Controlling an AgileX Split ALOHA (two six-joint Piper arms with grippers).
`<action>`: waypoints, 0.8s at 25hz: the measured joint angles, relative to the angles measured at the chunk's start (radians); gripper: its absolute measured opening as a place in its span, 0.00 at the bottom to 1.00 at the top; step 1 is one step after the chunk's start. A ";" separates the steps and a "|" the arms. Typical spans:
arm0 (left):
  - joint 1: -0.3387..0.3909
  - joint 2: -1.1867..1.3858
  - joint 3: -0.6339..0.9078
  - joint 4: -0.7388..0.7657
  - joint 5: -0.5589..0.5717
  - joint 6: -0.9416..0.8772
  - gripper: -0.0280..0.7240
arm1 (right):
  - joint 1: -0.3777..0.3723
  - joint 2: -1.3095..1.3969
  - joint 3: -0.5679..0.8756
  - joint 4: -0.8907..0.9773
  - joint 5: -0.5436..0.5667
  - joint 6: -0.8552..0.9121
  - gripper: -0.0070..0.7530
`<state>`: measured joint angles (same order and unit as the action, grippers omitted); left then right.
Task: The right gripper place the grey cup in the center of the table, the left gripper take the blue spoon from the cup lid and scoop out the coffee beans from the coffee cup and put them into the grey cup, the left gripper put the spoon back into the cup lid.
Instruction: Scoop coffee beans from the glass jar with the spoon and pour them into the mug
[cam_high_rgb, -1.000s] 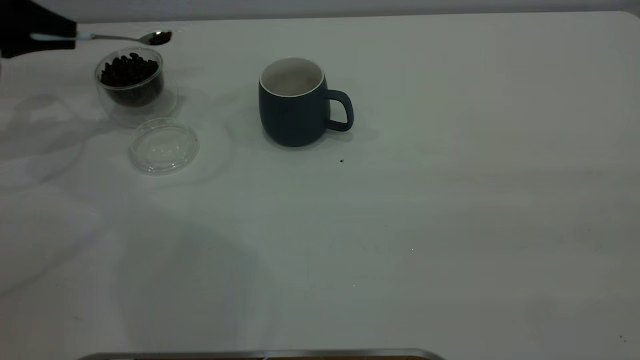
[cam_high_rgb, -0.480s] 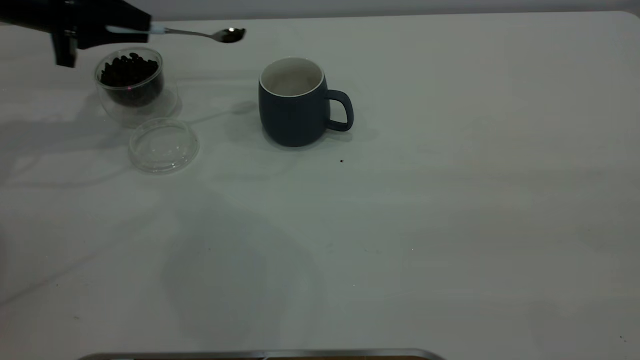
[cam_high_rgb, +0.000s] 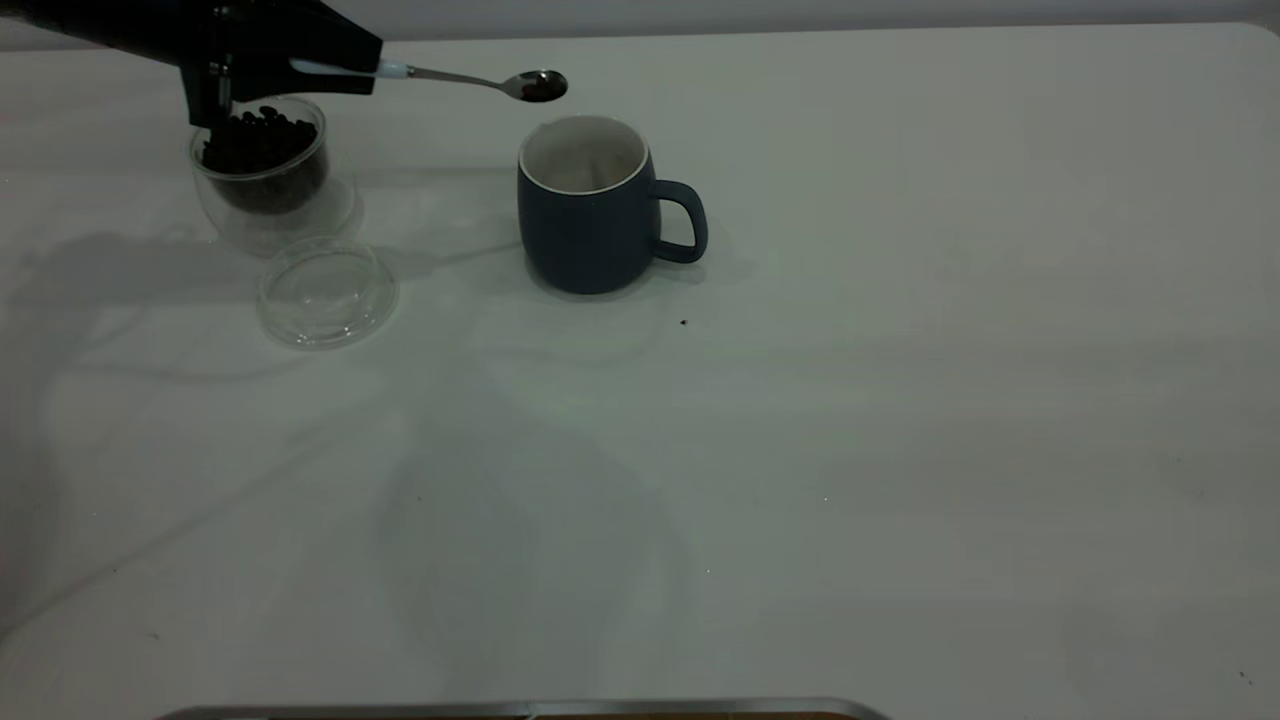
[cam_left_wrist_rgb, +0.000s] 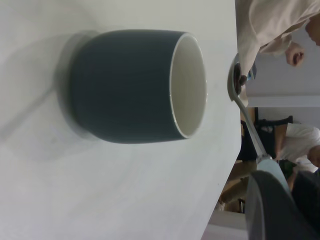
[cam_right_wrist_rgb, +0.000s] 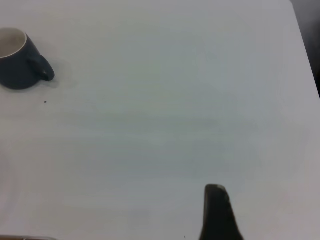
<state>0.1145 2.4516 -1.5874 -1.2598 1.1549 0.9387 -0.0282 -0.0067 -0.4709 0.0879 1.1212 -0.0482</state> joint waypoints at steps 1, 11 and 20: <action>-0.003 0.000 0.000 0.000 0.000 0.001 0.20 | 0.000 0.000 0.000 0.000 0.000 0.000 0.71; -0.017 0.000 0.000 0.000 0.000 0.080 0.20 | 0.000 0.000 0.000 0.001 0.000 0.000 0.71; -0.041 0.000 0.000 0.000 -0.081 0.262 0.20 | 0.000 0.000 0.000 0.001 0.000 0.000 0.71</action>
<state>0.0733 2.4516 -1.5874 -1.2598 1.0740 1.2009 -0.0282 -0.0067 -0.4709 0.0888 1.1212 -0.0482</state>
